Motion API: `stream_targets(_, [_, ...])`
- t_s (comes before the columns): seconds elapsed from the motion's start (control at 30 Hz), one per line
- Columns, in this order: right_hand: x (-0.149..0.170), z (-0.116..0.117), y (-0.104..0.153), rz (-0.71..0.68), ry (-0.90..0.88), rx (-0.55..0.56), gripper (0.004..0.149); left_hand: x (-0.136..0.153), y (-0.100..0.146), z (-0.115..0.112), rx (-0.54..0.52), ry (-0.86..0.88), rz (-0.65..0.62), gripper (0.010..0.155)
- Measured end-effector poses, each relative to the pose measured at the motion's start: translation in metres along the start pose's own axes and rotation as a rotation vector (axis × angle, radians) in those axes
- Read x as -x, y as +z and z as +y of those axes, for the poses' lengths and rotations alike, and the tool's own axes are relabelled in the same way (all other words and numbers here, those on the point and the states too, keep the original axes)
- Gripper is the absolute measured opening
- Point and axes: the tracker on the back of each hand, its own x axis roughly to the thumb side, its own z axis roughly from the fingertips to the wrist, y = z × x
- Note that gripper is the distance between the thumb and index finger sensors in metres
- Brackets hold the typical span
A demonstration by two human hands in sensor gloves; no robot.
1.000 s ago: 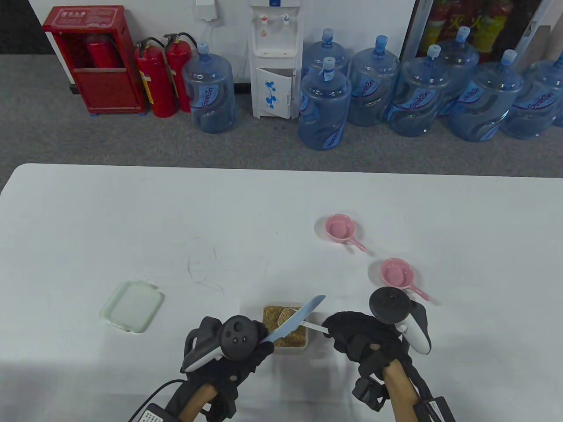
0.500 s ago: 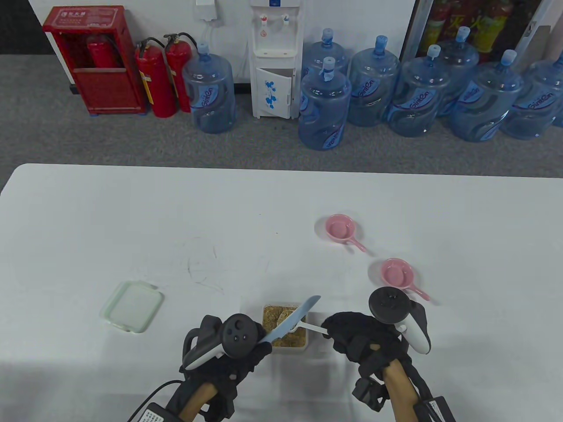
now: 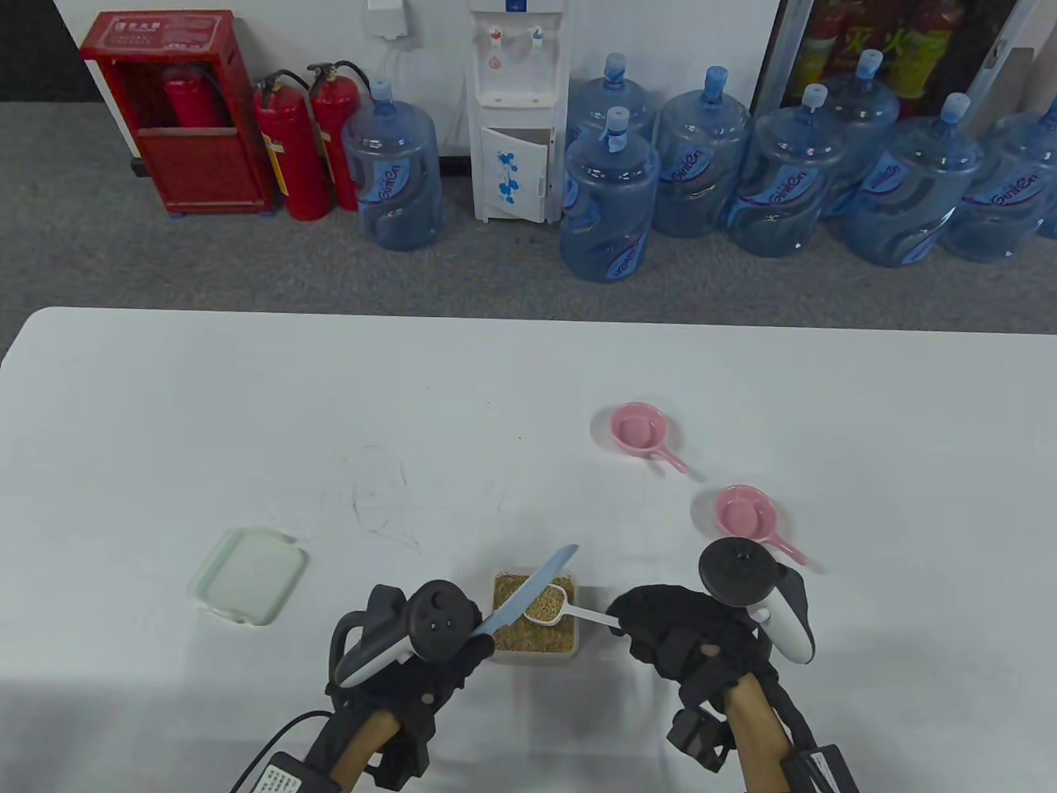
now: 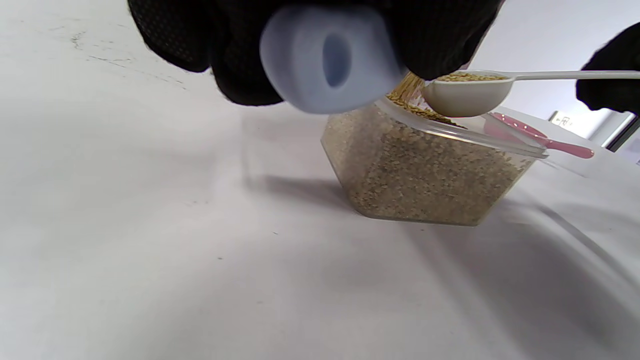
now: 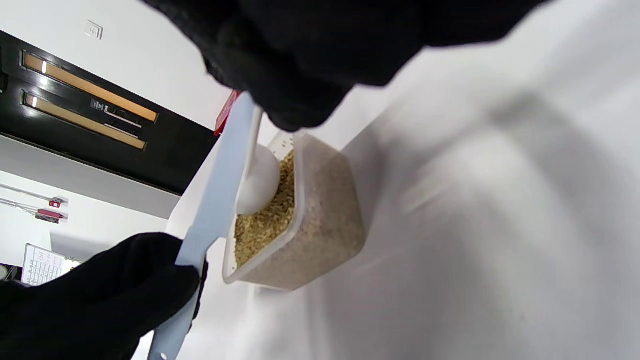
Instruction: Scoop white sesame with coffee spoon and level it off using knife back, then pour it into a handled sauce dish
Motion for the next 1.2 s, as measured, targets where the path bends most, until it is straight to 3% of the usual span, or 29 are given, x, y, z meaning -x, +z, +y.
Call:
stream_targets(0.3, [0.000,0.000,0.000,-0.003,0.004,-0.020,0.042,0.010,-0.002,0.005,0.006,0.022,0.028,0.044])
stream_targets(0.73, [0.000,0.000,0.000,0.001,0.007,-0.019,0.042,0.056,-0.005,0.021,-0.191,0.075,0.187,0.043])
stream_targets(1.0, [0.000,0.001,0.000,0.007,0.014,-0.019,0.042,0.097,-0.026,0.009,-0.162,-0.057,0.408,0.042])
stream_targets(1.2, [-0.001,0.002,-0.001,0.004,0.018,-0.024,0.042,0.109,-0.031,0.006,-0.139,-0.042,0.465,0.042])
